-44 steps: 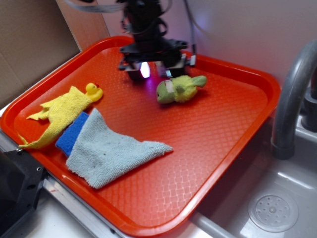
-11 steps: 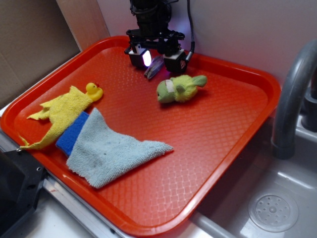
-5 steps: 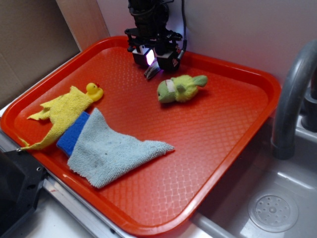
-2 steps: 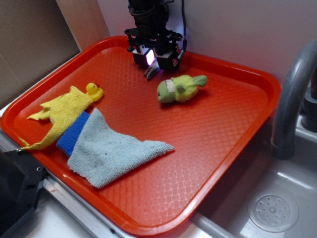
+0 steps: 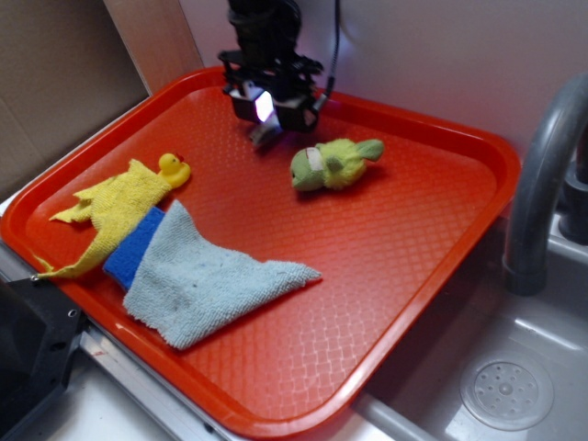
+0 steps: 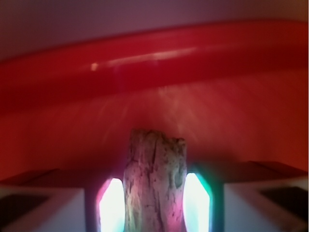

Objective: Grab the wood chip.

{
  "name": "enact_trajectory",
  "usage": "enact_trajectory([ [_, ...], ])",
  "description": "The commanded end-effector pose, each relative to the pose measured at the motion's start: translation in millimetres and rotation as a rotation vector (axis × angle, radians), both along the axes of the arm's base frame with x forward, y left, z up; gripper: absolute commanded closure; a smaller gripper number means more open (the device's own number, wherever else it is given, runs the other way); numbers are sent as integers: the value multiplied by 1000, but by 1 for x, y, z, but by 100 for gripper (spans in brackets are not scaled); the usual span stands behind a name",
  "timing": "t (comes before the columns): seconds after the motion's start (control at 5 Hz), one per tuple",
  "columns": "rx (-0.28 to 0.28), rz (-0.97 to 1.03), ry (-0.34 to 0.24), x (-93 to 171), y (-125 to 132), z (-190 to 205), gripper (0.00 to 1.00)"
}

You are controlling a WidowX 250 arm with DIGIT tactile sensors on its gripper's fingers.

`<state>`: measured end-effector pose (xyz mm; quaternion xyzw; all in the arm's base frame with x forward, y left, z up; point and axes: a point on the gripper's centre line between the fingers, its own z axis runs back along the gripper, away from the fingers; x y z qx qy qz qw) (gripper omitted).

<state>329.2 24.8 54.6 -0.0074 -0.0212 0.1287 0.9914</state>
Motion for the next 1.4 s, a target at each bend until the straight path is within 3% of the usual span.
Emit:
enact_trajectory([
  [0.0,-55,8,-111,-28,32,109,100],
  [0.4,-81,-2,-115,-40,35,146,100],
  [0.8,-55,-113,-25,-63,26,209,100],
  [1.2,-15,-147,-69,-83,13,208,100],
])
